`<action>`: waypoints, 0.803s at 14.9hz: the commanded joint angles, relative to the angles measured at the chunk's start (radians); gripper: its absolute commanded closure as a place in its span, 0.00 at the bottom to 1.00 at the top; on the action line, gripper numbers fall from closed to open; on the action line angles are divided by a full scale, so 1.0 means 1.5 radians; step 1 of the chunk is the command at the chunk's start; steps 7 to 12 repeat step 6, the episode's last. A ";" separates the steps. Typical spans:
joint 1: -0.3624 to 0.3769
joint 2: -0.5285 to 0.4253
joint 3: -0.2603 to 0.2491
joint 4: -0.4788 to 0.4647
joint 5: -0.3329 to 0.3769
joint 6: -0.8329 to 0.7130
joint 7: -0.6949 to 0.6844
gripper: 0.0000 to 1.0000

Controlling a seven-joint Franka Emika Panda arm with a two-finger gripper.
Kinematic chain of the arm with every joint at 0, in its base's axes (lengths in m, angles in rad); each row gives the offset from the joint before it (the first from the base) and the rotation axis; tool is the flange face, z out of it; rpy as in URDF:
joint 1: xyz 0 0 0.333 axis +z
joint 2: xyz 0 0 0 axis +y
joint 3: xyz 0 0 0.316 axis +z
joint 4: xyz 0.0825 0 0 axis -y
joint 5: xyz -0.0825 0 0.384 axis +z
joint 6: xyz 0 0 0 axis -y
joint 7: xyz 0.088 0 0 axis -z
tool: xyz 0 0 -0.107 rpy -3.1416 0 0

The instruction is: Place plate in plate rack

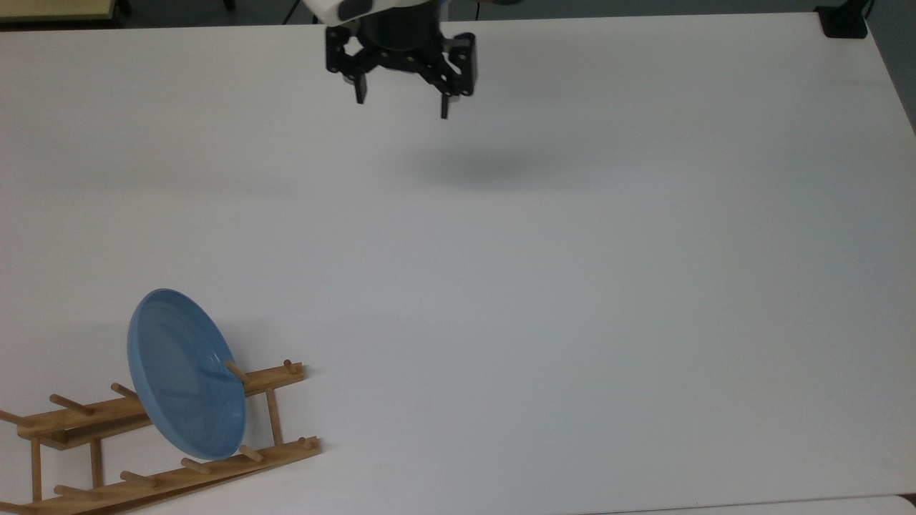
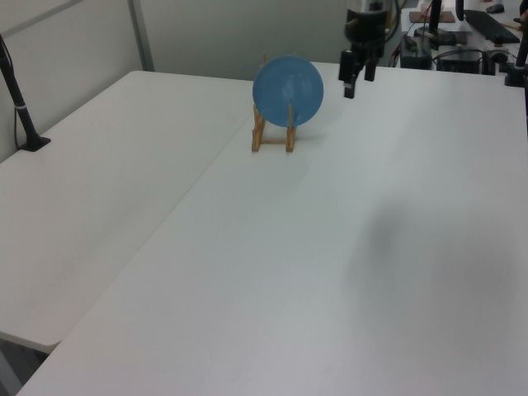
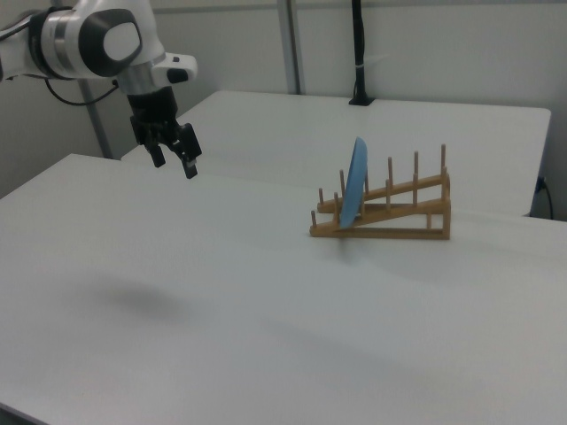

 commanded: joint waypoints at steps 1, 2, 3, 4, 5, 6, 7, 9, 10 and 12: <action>-0.019 -0.015 -0.004 -0.031 0.023 -0.024 -0.050 0.00; -0.019 -0.013 -0.010 -0.031 0.024 -0.021 -0.051 0.00; -0.020 -0.013 -0.014 -0.031 0.024 -0.019 -0.051 0.00; -0.020 -0.013 -0.022 -0.031 0.024 -0.019 -0.052 0.00; -0.019 -0.011 -0.033 -0.030 0.029 -0.018 -0.052 0.00; -0.019 -0.009 -0.038 -0.029 0.034 -0.018 -0.052 0.00; -0.019 -0.009 -0.038 -0.029 0.034 -0.018 -0.052 0.00; -0.019 -0.009 -0.038 -0.029 0.034 -0.018 -0.052 0.00; -0.019 -0.009 -0.038 -0.029 0.034 -0.018 -0.052 0.00; -0.019 -0.009 -0.038 -0.029 0.034 -0.018 -0.052 0.00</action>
